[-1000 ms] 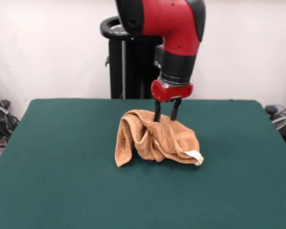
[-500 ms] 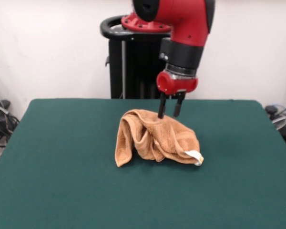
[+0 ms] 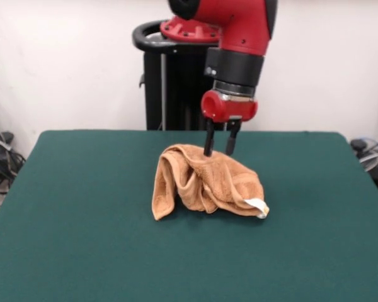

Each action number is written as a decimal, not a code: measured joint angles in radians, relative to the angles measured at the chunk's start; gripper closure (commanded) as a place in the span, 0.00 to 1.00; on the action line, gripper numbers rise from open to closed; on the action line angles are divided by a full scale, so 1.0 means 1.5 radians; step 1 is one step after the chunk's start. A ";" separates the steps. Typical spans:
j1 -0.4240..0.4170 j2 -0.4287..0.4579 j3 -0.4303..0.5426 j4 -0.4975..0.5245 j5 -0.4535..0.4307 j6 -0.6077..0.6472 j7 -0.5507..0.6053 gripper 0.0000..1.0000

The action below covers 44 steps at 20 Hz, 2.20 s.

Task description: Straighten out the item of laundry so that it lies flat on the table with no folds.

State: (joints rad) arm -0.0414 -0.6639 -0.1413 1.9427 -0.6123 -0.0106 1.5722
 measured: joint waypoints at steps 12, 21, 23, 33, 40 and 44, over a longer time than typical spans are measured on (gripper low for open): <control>-0.054 0.024 0.012 -0.011 0.000 -0.001 0.000 0.00; -0.097 0.042 0.030 -0.011 0.000 -0.001 0.000 0.00; -0.106 0.044 0.034 -0.011 0.000 -0.001 0.000 0.00; -0.142 0.039 0.075 -0.008 0.000 -0.001 0.000 0.00; -0.235 0.026 0.166 0.017 0.003 0.000 0.000 0.00; -0.273 0.027 0.207 0.023 0.005 0.000 0.000 0.00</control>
State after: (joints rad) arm -0.4505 -0.6230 0.1686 1.9767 -0.6053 -0.0112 1.5722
